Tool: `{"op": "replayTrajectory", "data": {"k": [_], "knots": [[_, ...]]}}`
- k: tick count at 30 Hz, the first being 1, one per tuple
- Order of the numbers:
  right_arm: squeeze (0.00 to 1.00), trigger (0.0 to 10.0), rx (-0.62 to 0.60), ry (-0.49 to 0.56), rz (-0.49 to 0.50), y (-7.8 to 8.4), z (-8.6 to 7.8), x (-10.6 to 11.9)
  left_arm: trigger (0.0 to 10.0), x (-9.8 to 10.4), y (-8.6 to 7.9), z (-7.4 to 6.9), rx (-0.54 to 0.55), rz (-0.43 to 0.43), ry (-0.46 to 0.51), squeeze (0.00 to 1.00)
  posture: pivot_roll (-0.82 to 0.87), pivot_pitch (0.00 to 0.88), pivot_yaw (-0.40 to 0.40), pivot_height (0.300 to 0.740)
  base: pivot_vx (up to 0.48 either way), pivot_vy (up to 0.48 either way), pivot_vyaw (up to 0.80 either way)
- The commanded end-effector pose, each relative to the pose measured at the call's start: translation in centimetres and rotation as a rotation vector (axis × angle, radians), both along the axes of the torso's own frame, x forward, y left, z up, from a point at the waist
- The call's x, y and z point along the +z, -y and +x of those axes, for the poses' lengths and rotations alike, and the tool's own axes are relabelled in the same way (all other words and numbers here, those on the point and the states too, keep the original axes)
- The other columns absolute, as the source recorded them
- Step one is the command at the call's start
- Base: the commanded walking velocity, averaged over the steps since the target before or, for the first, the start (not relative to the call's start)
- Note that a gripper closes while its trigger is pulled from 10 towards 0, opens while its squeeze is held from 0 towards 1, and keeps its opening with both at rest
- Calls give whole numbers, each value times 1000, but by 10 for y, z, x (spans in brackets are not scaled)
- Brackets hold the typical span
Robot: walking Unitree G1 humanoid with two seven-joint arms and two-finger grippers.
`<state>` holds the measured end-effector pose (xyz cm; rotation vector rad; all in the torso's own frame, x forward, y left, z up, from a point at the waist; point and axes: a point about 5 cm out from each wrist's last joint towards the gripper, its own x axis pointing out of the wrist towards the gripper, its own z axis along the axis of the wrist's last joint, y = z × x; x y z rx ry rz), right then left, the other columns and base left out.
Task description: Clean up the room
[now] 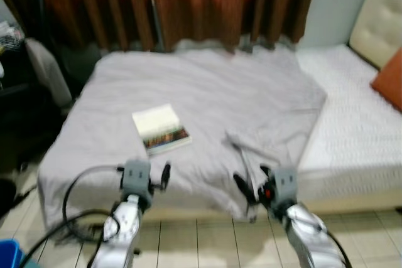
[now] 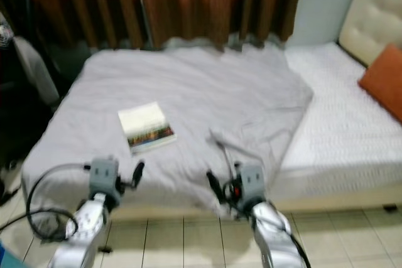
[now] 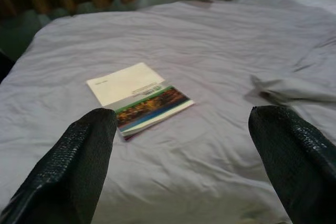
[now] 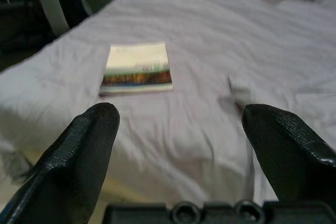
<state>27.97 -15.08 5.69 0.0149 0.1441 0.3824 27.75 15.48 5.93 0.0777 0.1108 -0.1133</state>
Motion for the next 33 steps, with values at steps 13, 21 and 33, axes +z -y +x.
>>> {"op": "replayTrajectory", "data": {"k": [13, 21, 33], "knots": [[0, 10000, 19, -21, -21, 2, -2, -5, 10000, 4, 2, 3, -5, -6, 13, 0, -24, 0, 28, 740, 480, 0, 322], [0, 10000, 30, -20, -21, 0, -1, -5, 10000, 4, 2, 2, -3, -21, 15, 0, -20, 0, 26, 740, 478, 0, 679], [0, 10000, 27, -32, 4, -1, -3, -6, 10000, 4, 3, 0, -9, -50, 10, 0, -25, 0, 26, 740, 394, 127, 162]]}}
